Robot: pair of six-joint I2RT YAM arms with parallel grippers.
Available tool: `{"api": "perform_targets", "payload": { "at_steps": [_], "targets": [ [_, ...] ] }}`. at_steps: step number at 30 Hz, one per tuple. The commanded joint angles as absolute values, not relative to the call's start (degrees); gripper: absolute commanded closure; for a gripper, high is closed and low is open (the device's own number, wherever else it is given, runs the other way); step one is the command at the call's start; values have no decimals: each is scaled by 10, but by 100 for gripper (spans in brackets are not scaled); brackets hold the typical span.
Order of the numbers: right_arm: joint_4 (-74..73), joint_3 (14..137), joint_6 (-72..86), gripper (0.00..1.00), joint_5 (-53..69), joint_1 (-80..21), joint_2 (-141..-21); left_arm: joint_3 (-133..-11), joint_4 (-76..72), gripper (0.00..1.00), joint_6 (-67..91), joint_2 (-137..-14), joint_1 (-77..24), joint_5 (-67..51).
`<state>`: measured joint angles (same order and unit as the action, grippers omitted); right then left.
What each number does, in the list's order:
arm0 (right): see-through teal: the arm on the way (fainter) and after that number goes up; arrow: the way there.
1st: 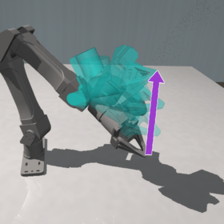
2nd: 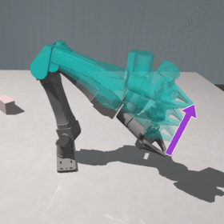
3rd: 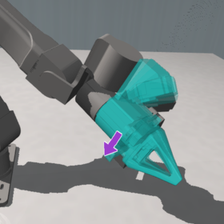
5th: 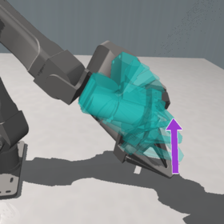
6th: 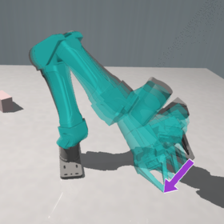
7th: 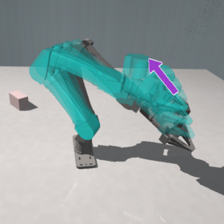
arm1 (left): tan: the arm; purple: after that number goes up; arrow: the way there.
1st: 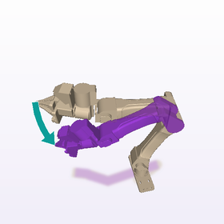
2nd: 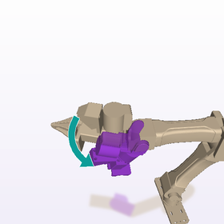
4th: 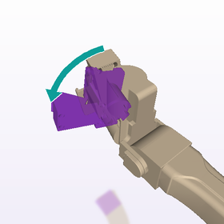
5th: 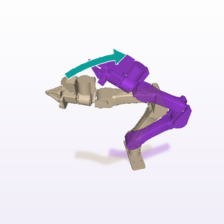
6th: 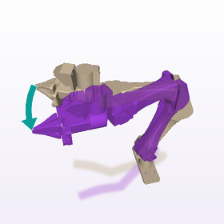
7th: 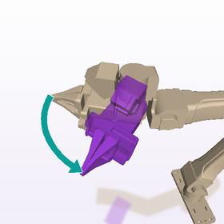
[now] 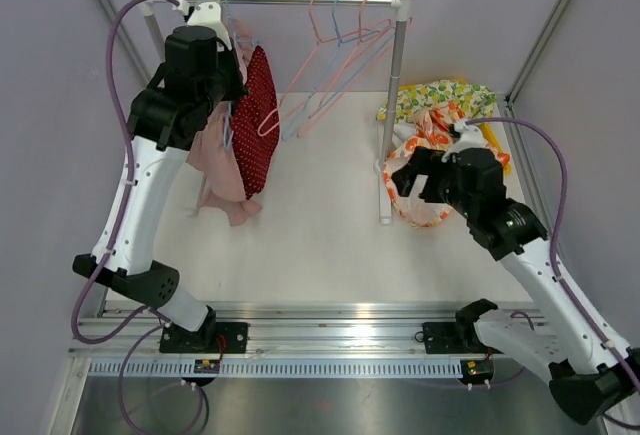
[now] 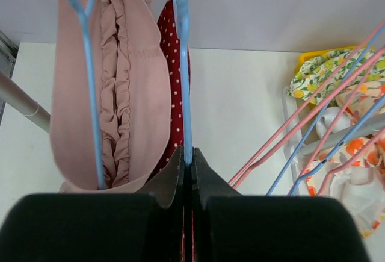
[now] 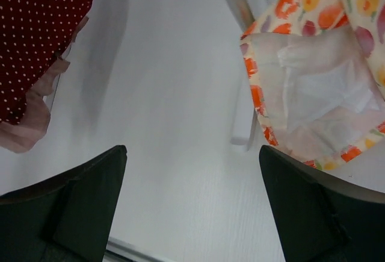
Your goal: Remove the skirt from the hanger
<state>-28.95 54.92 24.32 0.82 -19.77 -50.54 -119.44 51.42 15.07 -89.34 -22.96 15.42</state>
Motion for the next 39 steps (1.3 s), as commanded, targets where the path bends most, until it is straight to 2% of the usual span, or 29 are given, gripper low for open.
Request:
{"api": "perform_targets", "payload": {
  "at_steps": [1,7,14,22,31,33,34,35,38,39],
  "targets": [
    [-293,666,212,0,-126,-337,-561,-1273,509,100,161,-854,-232,134],
    [-276,788,208,0,-242,-556,-664,-1297,527,100,175,-834,-246,134],
    [-270,967,167,0,-330,-715,-838,-1262,516,100,198,-802,-263,130],
    [-263,1077,155,1,-336,-737,-952,-1251,523,100,206,-777,-276,132],
    [-218,1076,158,1,-332,-737,-1010,-1222,519,100,204,-744,-275,135],
    [-207,1074,160,12,-330,-737,-1021,-1213,517,100,204,-737,-275,137],
    [-205,1073,165,21,-330,-737,-1023,-1210,516,100,204,-734,-276,137],
    [-203,1068,167,40,-330,-737,-1025,-1210,517,100,203,-732,-275,139],
    [-196,1052,175,68,-331,-738,-1016,-1209,520,100,198,-730,-275,142],
    [-194,1032,180,87,-335,-737,-1007,-1210,522,100,195,-730,-275,147]
  ]
}}
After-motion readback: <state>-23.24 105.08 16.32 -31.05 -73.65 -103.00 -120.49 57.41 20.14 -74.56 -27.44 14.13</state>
